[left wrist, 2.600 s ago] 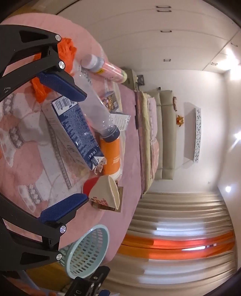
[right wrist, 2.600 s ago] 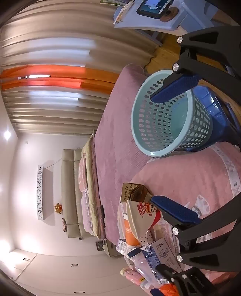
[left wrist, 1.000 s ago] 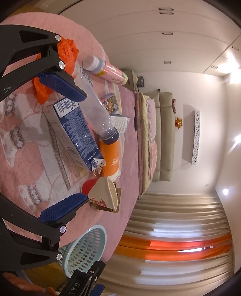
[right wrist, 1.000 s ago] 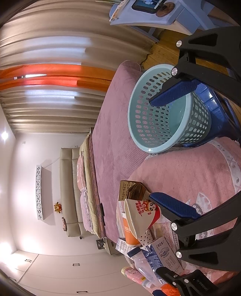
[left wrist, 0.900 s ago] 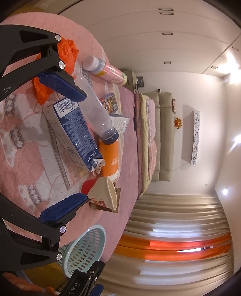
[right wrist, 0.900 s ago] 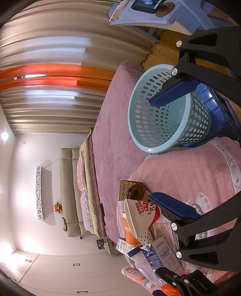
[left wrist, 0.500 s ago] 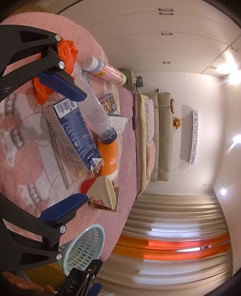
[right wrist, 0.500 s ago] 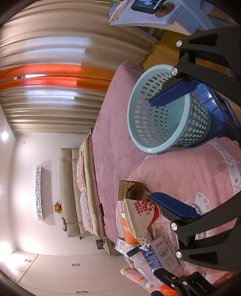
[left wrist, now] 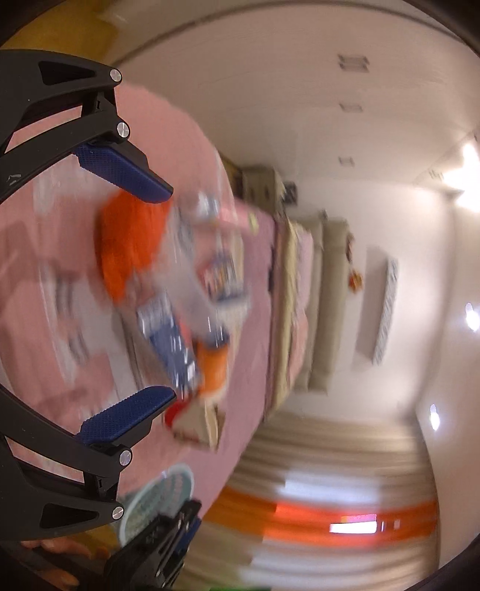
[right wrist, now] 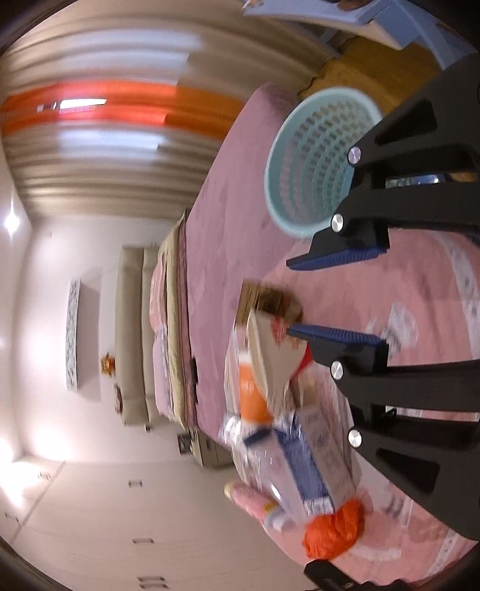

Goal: Collect trash
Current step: 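Grasp the orange plastic bag with the left gripper while the right gripper grasps the paper cup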

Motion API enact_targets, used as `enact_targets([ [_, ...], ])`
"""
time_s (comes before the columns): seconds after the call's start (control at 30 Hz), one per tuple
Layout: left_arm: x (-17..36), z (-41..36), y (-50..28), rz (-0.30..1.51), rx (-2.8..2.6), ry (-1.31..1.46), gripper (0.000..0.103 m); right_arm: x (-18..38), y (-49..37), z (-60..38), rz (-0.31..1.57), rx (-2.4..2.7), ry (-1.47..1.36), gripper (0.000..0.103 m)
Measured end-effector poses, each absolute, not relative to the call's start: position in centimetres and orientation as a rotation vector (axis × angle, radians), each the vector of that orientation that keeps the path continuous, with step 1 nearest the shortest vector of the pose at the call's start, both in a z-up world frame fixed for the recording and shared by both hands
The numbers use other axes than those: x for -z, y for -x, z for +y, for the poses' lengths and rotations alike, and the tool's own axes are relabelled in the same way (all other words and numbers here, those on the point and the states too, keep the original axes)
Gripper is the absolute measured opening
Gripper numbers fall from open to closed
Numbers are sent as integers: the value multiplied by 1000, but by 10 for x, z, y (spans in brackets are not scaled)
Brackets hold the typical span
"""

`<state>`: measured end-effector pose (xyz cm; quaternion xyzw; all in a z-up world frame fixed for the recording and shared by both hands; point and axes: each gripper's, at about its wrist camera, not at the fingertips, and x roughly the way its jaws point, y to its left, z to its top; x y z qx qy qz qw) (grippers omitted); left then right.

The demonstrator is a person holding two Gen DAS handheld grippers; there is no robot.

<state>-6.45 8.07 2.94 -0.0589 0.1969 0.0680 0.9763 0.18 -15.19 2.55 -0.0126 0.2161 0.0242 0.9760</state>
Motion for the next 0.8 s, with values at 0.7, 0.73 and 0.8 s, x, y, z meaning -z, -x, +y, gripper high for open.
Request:
enact_targets([
  [0.7, 46, 182, -26, 785, -24, 447, 59, -17, -90, -125, 617, -90, -85, 84],
  [0.73, 45, 179, -24, 782, -26, 434, 57, -12, -96, -122, 632, -90, -84, 85],
  [0.8, 44, 176, -23, 775, -28, 426, 54, -3, -106, -115, 655, -80, -67, 85],
])
